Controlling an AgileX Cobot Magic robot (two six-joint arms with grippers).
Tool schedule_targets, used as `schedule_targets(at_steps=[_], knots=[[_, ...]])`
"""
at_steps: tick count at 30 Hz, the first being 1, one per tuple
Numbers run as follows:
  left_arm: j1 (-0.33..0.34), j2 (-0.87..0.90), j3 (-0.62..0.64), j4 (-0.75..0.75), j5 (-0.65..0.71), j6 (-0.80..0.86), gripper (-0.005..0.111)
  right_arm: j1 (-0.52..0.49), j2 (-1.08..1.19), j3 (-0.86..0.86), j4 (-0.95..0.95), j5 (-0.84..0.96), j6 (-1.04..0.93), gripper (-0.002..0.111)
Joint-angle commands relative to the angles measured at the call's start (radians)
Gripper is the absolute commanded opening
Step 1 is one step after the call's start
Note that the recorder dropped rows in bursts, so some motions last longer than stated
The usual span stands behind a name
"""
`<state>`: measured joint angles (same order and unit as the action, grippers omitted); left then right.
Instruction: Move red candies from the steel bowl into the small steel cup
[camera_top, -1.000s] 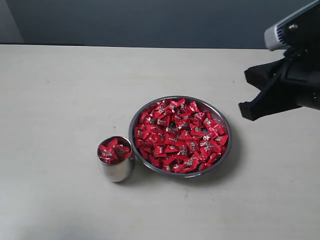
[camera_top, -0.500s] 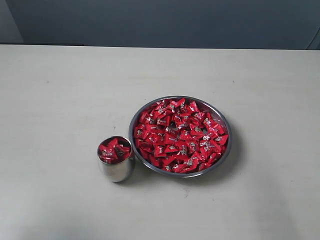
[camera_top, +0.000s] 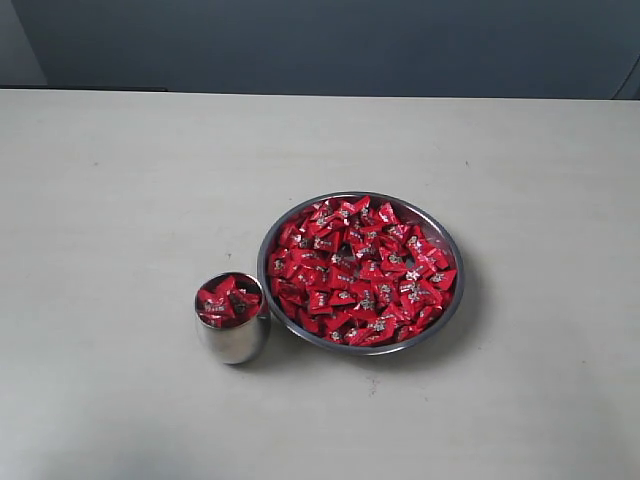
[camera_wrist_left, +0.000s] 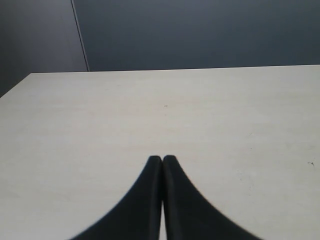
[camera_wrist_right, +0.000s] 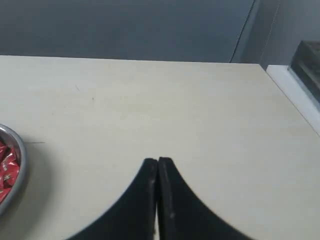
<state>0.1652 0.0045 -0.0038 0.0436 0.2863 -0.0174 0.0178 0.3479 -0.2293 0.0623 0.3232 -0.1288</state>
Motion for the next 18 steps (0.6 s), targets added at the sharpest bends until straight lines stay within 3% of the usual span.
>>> schedule_targets(at_steps=[1,18], knots=[[0.001,-0.004,0.004,0.001,-0.002,-0.003,0.0,-0.007,-0.111,0.076,-0.001,-0.022,0.014,0.0],[0.001,-0.004,0.004,0.001,-0.002,-0.003,0.0,-0.007,-0.307,0.226,0.014,-0.024,0.008,0.0]])
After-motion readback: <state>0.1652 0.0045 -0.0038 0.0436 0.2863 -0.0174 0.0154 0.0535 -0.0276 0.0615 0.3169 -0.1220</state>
